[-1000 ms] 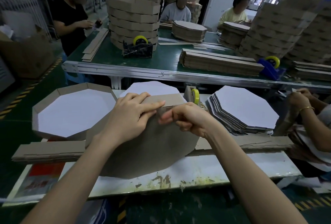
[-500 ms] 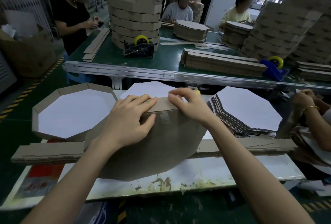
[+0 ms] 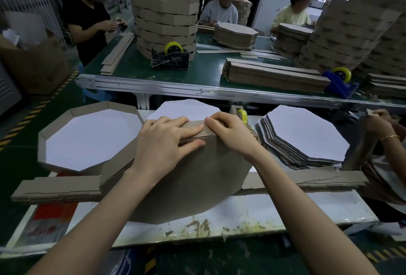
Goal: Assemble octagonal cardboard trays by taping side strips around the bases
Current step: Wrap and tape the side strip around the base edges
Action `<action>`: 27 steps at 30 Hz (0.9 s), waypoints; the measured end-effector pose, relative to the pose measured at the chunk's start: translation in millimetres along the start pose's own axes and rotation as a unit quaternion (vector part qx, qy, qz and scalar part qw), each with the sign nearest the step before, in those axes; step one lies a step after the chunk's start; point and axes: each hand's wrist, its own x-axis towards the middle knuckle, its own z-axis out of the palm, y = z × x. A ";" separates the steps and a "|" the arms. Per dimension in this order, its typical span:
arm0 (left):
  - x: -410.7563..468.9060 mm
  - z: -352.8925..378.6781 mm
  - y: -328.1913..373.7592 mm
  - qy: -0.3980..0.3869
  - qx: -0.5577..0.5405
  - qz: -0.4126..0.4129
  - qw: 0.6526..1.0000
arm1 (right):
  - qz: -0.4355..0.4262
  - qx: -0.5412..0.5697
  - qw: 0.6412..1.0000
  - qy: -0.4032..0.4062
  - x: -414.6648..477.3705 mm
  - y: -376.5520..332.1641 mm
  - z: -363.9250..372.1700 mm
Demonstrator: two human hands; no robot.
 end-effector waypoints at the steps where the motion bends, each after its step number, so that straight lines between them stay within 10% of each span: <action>1: 0.3 0.0 -0.7 -0.006 0.007 0.001 1.000 | 0.000 0.004 1.000 0.001 0.4 0.0 0.3; 27: 41.9 14.1 26.6 -0.086 0.117 0.011 0.989 | -0.005 0.062 0.993 -0.096 0.9 5.1 -23.6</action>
